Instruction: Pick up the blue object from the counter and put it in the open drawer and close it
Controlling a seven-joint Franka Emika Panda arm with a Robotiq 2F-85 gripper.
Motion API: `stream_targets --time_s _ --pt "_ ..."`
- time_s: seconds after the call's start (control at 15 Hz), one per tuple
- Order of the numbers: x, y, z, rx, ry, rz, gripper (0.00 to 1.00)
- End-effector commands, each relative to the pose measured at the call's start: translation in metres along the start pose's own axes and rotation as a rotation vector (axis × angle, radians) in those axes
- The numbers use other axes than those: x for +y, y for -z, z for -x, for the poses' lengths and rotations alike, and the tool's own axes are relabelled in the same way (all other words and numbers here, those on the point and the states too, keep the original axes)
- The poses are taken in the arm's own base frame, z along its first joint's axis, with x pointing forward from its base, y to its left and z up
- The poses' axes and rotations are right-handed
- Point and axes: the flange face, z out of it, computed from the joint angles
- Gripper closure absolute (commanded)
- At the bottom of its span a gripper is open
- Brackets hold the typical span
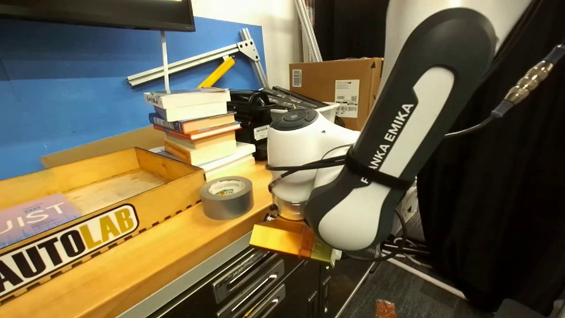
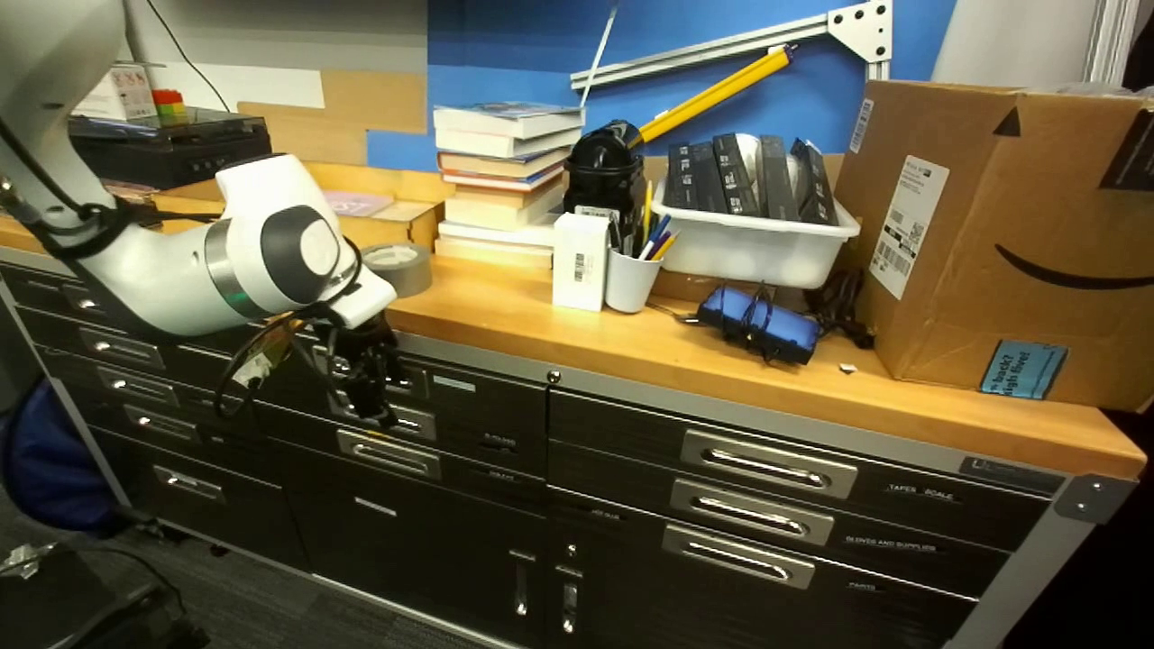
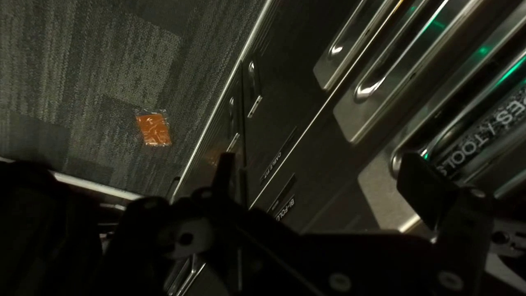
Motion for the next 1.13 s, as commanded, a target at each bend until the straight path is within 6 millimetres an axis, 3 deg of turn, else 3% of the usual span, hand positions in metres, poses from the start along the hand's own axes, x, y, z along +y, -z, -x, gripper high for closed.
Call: stream_targets --time_s 0.0,0.13,0.33,0.6,0.73,0.93,1.0,1.07 --pt "-0.016 0.014 0.009 0.039 -0.069 -0.056 0.0" --pt "-0.011 0.029 0.025 -0.02 -0.008 -0.054 0.0" --pt "-0.007 0.078 0.052 -0.1 0.159 -0.1 0.0" --pt "-0.033 0.147 0.091 -0.218 0.333 -0.103 0.0" --pt "-0.048 0.186 0.088 -0.317 0.416 -0.113 0.0" --pt "-0.059 0.226 0.054 -0.426 0.556 -0.101 0.0" --pt "-0.063 0.234 0.039 -0.464 0.596 -0.102 0.0" --pt "-0.054 0.217 0.062 -0.405 0.527 -0.079 0.0"
